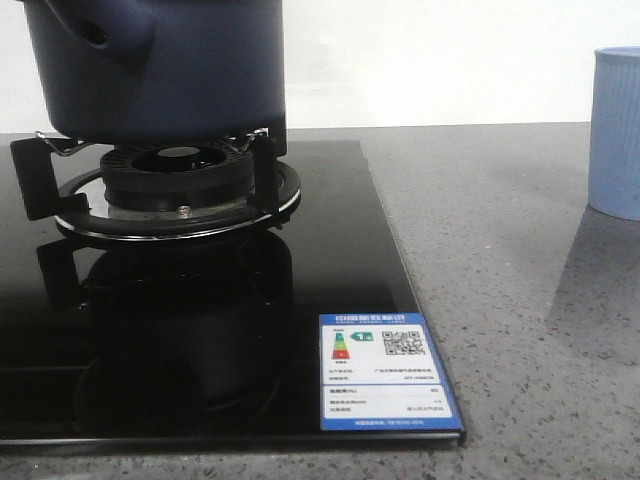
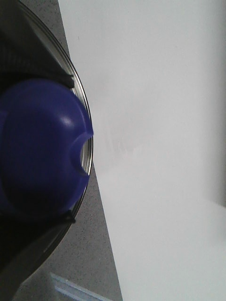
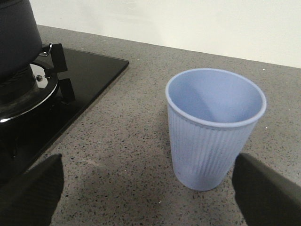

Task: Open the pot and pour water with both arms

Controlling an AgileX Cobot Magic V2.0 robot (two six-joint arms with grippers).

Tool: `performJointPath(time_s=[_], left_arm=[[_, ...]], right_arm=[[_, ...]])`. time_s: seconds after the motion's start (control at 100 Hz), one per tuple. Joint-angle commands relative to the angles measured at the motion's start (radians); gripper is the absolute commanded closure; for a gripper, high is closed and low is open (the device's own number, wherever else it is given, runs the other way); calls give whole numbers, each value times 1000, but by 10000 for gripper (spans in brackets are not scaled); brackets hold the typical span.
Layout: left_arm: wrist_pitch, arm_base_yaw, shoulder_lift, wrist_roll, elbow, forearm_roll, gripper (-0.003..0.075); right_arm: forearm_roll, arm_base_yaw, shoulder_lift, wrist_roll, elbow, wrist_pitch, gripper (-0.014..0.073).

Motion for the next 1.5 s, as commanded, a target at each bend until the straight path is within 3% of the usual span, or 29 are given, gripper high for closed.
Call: performJointPath(time_s=[0.0, 0.96, 1.03, 1.21, 1.49], left_arm=[[-107, -8, -22, -2, -38, 15, 348], [-148, -55, 45, -2, -39, 61, 347], [-143, -55, 45, -2, -39, 61, 321], [-158, -55, 45, -2, -39, 61, 162], [-155, -55, -88, -2, -42, 60, 158]], right_arm=[[-27, -2, 0, 1, -25, 13, -65], [-27, 20, 0, 1, -25, 20, -65], [-27, 20, 0, 1, -25, 20, -65], [-27, 20, 0, 1, -25, 20, -65], [-25, 42, 0, 1, -29, 31, -65]])
